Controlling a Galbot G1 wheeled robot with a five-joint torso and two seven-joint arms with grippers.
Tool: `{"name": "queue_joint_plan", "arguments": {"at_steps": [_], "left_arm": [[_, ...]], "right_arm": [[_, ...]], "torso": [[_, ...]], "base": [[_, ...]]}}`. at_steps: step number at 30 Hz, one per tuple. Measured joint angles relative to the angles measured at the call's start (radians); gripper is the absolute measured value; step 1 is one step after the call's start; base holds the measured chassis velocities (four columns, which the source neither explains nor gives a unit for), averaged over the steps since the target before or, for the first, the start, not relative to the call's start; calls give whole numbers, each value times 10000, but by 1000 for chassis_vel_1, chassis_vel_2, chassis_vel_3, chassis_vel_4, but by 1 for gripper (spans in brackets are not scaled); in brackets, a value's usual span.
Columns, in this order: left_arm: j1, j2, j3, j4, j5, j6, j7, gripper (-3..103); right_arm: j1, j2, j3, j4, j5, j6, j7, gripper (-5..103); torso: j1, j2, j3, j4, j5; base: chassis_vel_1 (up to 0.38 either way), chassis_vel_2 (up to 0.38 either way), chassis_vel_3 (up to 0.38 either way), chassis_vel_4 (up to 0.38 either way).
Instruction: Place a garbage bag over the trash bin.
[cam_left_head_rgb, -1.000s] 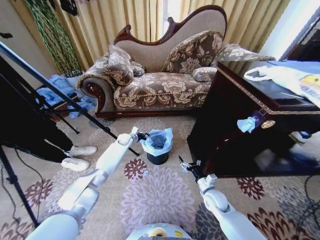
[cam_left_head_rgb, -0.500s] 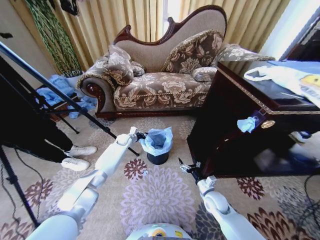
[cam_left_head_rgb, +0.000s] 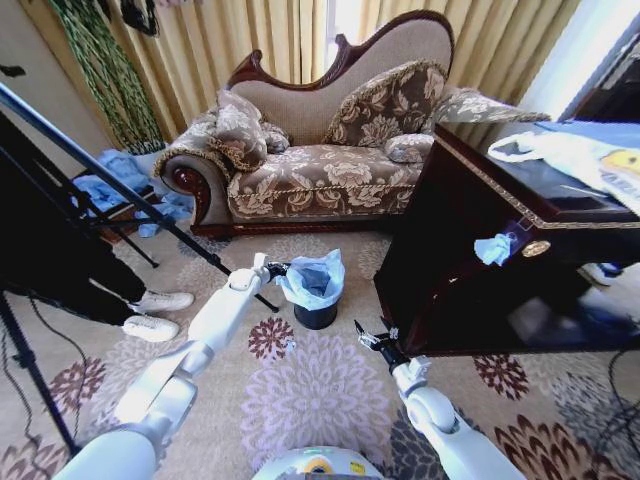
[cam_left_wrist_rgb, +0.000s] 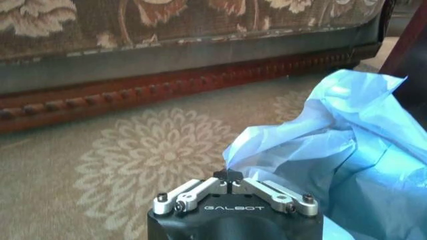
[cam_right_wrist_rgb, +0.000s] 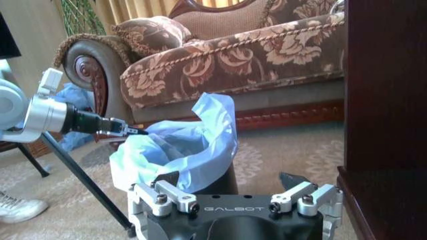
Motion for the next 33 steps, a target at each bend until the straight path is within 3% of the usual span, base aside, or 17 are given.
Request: {"name": "queue_joint_plan", "arguments": {"at_steps": [2,4,5,6,8,10,14,15,17,20,23,26,30,33], "left_arm": [[12,0,-2,8,-8,2,-19,-3],[43,-17,-34,116,-40,8,-196,7],[59,-19,-34,131,-47,7,-262,7],[94,-20,-34,133,-63,7,-328,18],[121,-19,-37,124,-72,6,-379,18],[158,-22,-38,85,-93,1,-474,29],[187,-22,-43,27,-114,-6,-540,40],[220,-10,-54,0,-129,-5,-540,51],[246,1,-62,-16,-145,-4,-539,51],[420,87,-113,-155,-230,-9,-554,67],[546,147,-177,-276,-276,-79,-629,72],[871,310,-313,-698,-347,-220,-674,89],[1335,484,-567,-1278,-310,-470,-745,99],[1643,585,-696,-1679,-450,-629,-842,100]], "right_arm": [[-12,1,0,4,-2,1,0,99],[-68,14,9,24,-25,6,2,98],[-77,18,12,26,-44,13,5,99],[-92,19,18,33,-82,24,17,100],[-107,19,19,41,-109,28,37,100],[-134,23,16,51,-152,31,99,100],[-172,37,15,80,-201,44,140,100],[-183,37,19,100,-212,47,145,100],[-191,36,24,119,-217,49,147,100],[-213,34,73,213,-221,65,172,100],[-247,34,111,304,-217,66,187,100],[-312,63,197,410,-228,77,190,100],[-420,107,299,626,-230,86,199,100],[-449,161,334,800,-225,94,305,100]], "torso": [[0,0,0,0,0],[0,0,0,0,0],[0,0,0,0,0],[0,0,0,0,0],[0,0,0,0,0],[0,0,0,1,0],[0,0,0,0,1],[0,0,0,0,0],[0,0,0,-1,0],[0,0,0,1,-1],[0,0,0,0,0],[0,0,0,-1,0],[0,0,0,0,-1],[0,0,0,0,0]], "base": [[0,0,0,0],[0,0,0,0],[0,0,0,0],[0,0,0,0],[0,0,0,0],[0,0,0,0],[0,0,0,0],[0,0,0,0],[0,0,0,0],[0,0,0,0],[0,0,0,0],[0,0,0,0],[0,0,0,0],[0,0,0,0]]}}
